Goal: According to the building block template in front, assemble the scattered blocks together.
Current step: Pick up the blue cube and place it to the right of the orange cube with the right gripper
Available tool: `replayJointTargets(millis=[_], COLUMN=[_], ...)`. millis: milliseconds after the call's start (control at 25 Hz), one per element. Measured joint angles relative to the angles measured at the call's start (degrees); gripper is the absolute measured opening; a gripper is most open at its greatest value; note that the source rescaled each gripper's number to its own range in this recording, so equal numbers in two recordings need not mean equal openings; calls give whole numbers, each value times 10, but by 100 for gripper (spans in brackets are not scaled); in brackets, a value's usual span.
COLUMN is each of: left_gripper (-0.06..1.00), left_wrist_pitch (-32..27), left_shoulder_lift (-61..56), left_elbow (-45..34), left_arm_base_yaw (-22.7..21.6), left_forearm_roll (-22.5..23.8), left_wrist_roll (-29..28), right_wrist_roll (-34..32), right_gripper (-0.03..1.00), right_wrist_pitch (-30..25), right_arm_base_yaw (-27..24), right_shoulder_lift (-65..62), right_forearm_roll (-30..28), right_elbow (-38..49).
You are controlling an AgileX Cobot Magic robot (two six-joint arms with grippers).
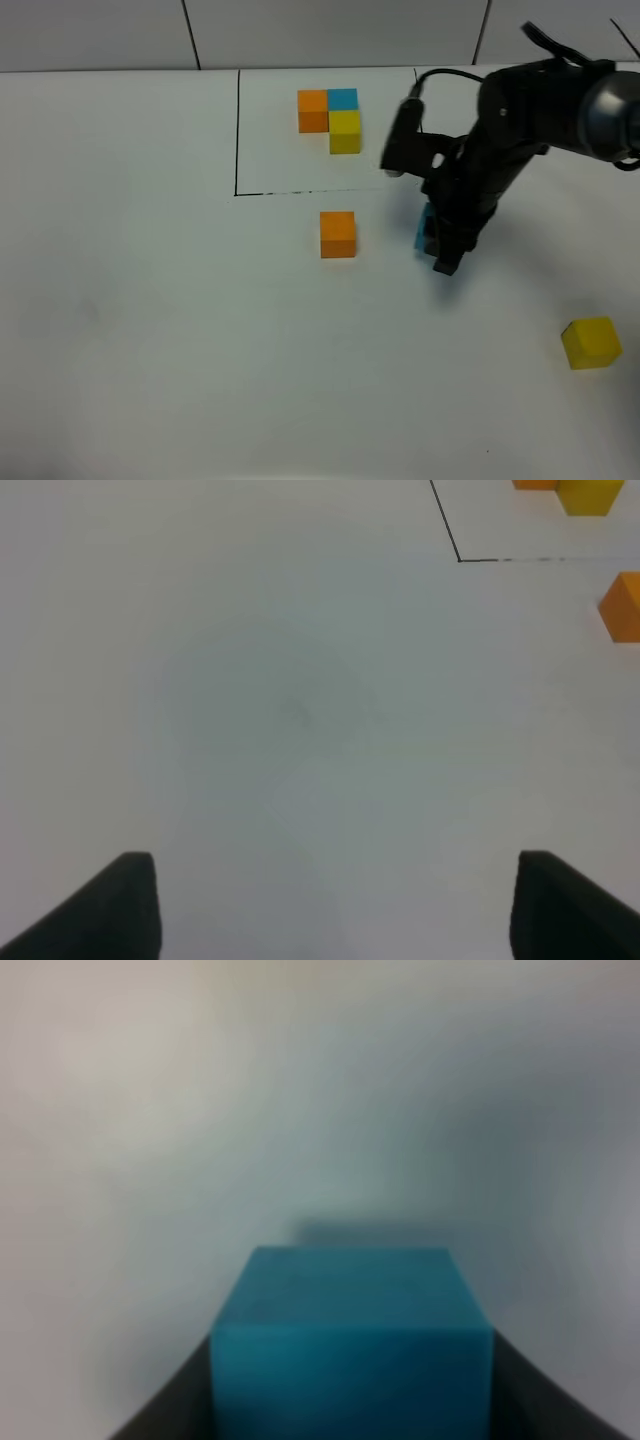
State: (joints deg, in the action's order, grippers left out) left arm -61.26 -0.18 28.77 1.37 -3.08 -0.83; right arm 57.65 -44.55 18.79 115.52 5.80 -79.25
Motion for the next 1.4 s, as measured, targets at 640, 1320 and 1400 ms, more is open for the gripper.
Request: replayJointTargets(millis=[640, 1320, 1400], left_gripper=[55, 55, 55], left_wrist_pitch=[0, 0, 0], left_shoulder_lift=[0, 0, 0], left_elbow=[0, 0, 0], left_arm_base_yaw=[0, 0, 0], left_forearm_roll=[0, 0, 0], left_wrist_roll=[-1, -1, -1], right_wrist_roll=[98, 99, 99], right_gripper=[2, 2, 2], right_wrist_pitch=[-140, -148, -148], right_arm_base_yaw=[40, 42, 45], right_shoulder_lift=[158, 183, 183], right_forearm_roll=[-27, 15, 16], right_elbow=[-224, -243, -243])
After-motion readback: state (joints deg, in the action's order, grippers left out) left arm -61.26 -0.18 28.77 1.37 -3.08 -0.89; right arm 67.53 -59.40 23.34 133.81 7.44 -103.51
